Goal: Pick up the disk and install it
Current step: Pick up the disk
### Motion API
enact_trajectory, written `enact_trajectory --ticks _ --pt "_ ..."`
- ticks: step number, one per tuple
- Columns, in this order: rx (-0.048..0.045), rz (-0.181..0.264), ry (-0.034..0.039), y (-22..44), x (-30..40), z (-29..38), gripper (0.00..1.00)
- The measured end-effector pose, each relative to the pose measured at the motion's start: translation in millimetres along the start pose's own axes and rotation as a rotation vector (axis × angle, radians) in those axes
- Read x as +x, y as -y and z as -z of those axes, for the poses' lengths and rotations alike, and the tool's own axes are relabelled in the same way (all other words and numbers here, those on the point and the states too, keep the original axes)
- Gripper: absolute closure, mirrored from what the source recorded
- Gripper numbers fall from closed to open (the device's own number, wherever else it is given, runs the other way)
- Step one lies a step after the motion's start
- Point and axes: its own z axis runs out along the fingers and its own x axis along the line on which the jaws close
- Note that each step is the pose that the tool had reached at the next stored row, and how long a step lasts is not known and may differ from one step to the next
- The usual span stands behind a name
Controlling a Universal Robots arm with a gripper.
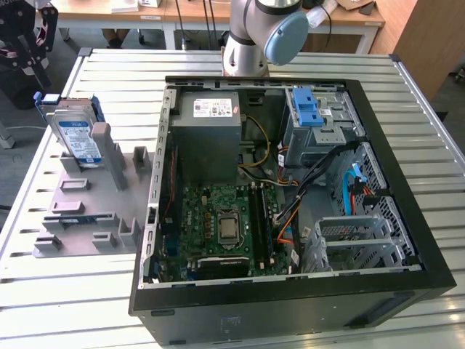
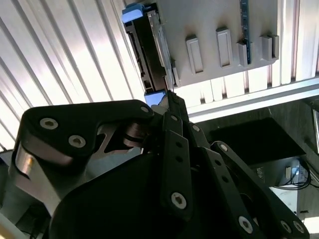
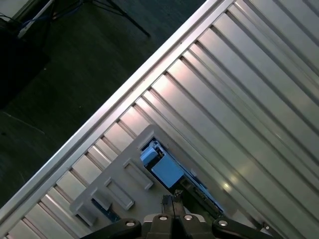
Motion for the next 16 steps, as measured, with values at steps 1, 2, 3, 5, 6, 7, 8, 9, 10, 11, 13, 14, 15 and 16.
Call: enact_trajectory --ticks 1,2,3,5,6,7,8,9,10,11,13,14,15,16 --pt "0.0000 0.006 0.0001 0.0 0.0 0.0 0.89" --pt "-0.0001 0.012 0.0003 0.0 0.0 0.0 0.89" --pt "-0.0003 0.017 0.0002 0.0 0.0 0.0 0.89" --pt "-0.0007 0.029 0.0001 -0.1 0.0 -0.1 0.89" --pt "-0.0009 0.036 0.0001 -0.1 0.1 -0.1 0.89" --pt "-0.0013 0.045 0.0001 0.0 0.0 -0.1 0.89" --pt "-0.0016 0.057 0.0001 0.0 0.0 -0.1 0.89" --pt "-0.0020 0.070 0.0001 0.0 0.0 -0.2 0.89" --pt "-0.0025 0.083 0.0001 -0.1 0.0 -0.2 0.89" --pt "-0.0029 0.097 0.0000 0.0 0.0 -0.2 0.89" --pt "-0.0039 0.125 -0.0001 0.0 0.0 -0.3 0.89" --pt "-0.0044 0.139 -0.0001 0.0 0.0 -0.3 0.89" --pt "-0.0048 0.153 -0.0001 0.0 0.0 -0.4 0.89" --pt "-0.0053 0.167 -0.0002 0.0 0.0 -0.4 0.89"
